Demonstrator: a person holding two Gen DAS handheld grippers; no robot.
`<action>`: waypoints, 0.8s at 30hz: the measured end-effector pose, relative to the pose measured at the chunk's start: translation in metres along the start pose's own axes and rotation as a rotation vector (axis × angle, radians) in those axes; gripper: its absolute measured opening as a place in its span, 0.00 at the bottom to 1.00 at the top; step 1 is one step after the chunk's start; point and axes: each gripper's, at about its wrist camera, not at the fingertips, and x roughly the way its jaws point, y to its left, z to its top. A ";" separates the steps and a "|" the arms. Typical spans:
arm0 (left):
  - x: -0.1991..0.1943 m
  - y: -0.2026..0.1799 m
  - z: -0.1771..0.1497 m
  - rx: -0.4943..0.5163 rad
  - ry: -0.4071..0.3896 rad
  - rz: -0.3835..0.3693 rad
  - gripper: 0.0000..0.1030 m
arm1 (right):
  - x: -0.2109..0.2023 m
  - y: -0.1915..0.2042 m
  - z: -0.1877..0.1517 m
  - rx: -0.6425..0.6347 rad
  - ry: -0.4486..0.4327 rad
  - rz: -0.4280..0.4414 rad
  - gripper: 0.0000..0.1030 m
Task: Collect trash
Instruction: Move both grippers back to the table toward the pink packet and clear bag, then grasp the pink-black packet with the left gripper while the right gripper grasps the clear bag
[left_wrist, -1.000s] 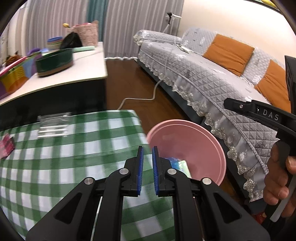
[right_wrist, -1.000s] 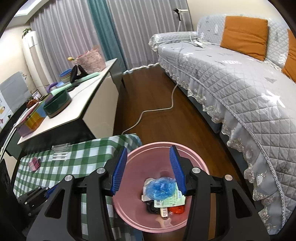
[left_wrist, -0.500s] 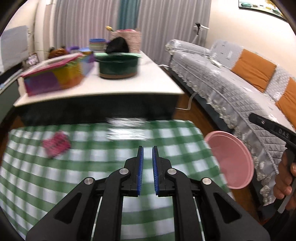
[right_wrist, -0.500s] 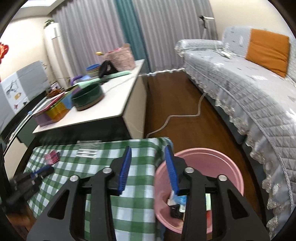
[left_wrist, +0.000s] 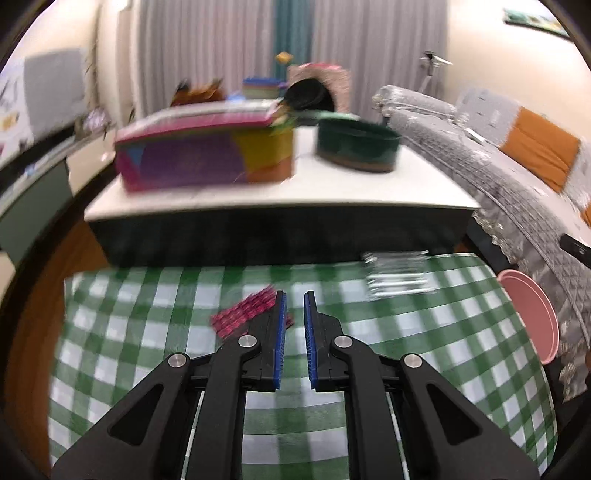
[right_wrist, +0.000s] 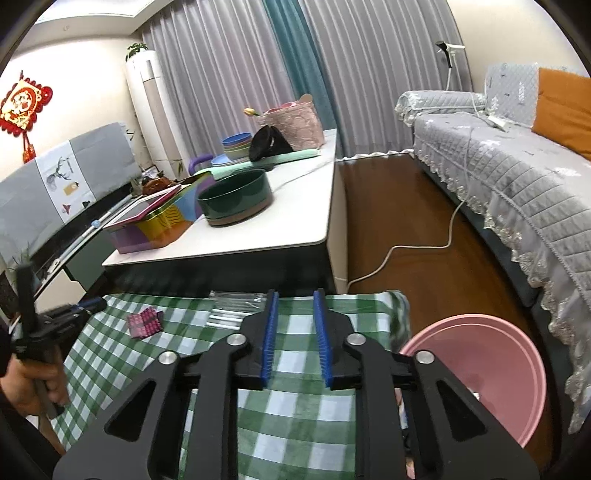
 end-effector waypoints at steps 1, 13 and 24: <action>0.009 0.006 -0.005 -0.009 0.012 0.004 0.10 | 0.001 0.002 -0.001 -0.001 0.001 0.005 0.14; 0.063 0.045 -0.028 -0.089 0.091 0.011 0.34 | 0.043 0.024 -0.014 -0.044 0.078 0.079 0.17; 0.077 0.044 -0.027 -0.113 0.131 0.033 0.34 | 0.164 0.039 -0.023 0.041 0.202 0.103 0.38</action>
